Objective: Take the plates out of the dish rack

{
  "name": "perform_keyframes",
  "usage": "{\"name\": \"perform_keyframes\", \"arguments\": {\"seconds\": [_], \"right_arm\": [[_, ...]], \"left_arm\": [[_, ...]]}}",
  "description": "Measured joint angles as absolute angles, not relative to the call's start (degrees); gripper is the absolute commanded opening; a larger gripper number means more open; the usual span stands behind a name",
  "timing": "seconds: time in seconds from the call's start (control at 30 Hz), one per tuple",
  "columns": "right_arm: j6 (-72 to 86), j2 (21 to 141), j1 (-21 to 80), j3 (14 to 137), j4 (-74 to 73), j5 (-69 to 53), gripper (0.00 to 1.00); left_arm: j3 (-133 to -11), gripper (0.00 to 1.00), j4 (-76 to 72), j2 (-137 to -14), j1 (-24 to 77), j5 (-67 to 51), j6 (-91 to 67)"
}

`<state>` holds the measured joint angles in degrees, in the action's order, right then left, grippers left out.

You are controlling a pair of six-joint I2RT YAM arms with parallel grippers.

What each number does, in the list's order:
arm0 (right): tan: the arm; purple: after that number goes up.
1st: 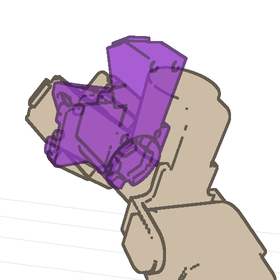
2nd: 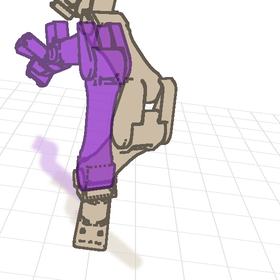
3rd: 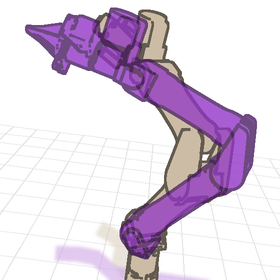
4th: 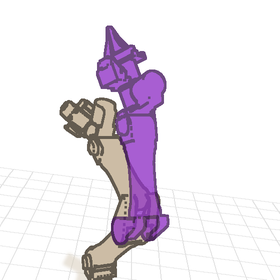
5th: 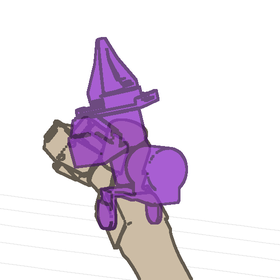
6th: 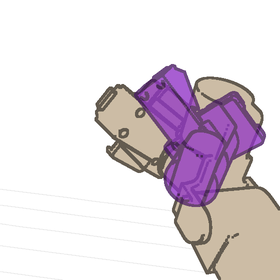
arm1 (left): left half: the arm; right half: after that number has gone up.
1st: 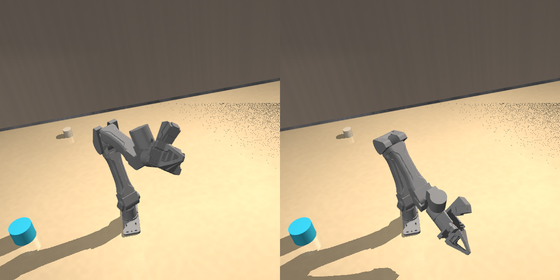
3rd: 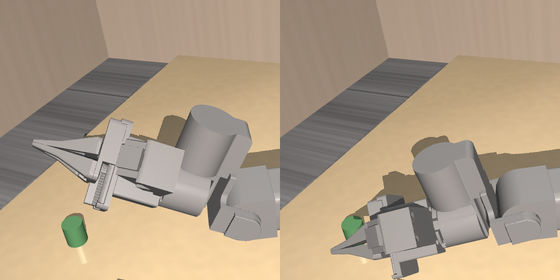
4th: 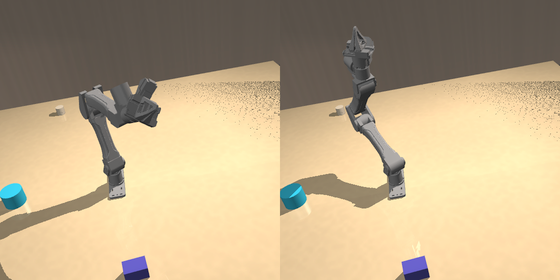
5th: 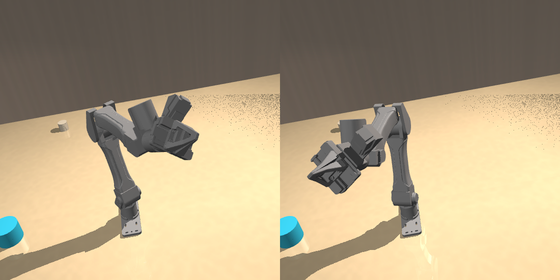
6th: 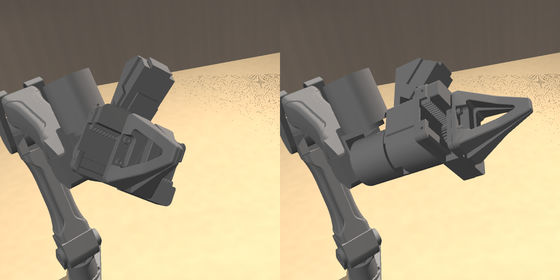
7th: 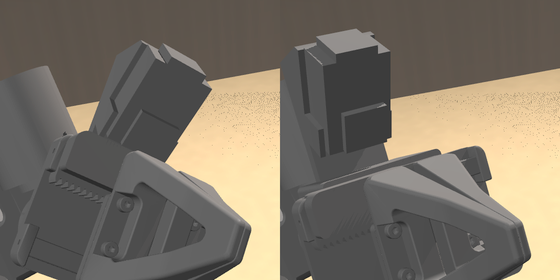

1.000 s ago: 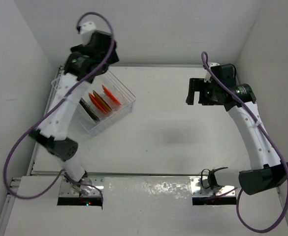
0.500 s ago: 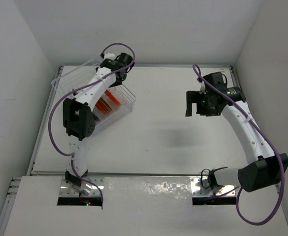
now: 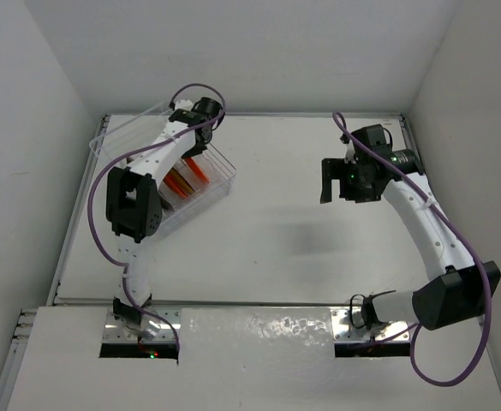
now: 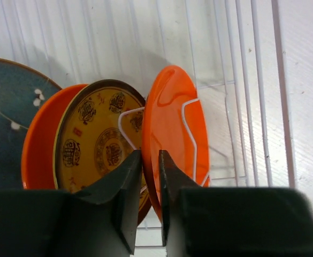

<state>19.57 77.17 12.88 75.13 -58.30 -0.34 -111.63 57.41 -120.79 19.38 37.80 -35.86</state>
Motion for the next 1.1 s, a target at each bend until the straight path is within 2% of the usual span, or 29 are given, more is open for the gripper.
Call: {"name": "perform_keyframes", "arguments": {"seconds": [0.07,0.23,0.4,0.53,0.63,0.77,0.9,1.0,1.1], "right_arm": [[19.57,77.38,12.88,75.13,-58.24,-0.51,0.99],[19.57,77.45,12.88,75.20,-57.98,-0.58,0.99],[19.55,77.47,12.88,75.48,-57.89,-0.54,0.99],[19.59,77.82,12.88,75.57,-57.78,-0.58,0.99],[19.70,78.22,12.88,75.57,-57.41,-0.62,0.99],[20.51,78.35,12.88,75.57,-56.93,-0.45,0.99],[22.33,78.15,12.84,75.57,-56.10,0.08,0.99],[23.62,77.21,12.71,75.81,-55.88,-0.21,0.99],[24.77,76.07,12.51,77.19,-55.94,-1.61,0.99]], "left_arm": [[-111.61,0.00,56.73,-120.79,19.07,38.00,-35.97],[-111.81,0.00,57.47,-120.79,17.63,36.82,-36.07],[-120.62,0.00,63.99,-120.79,17.54,38.02,-34.35],[-122.41,0.00,63.24,-114.96,17.28,39.55,-31.09],[-115.57,0.00,52.05,-104.88,17.30,35.57,-29.56],[-105.54,0.00,35.66,-94.87,17.30,22.55,-29.06],[-105.23,0.00,19.16,-101.10,17.69,8.64,-31.99],[-110.63,0.00,12.71,-114.83,18.85,1.91,-33.91],[-119.68,0.00,14.04,-129.40,20.08,-1.98,-35.59]]}}
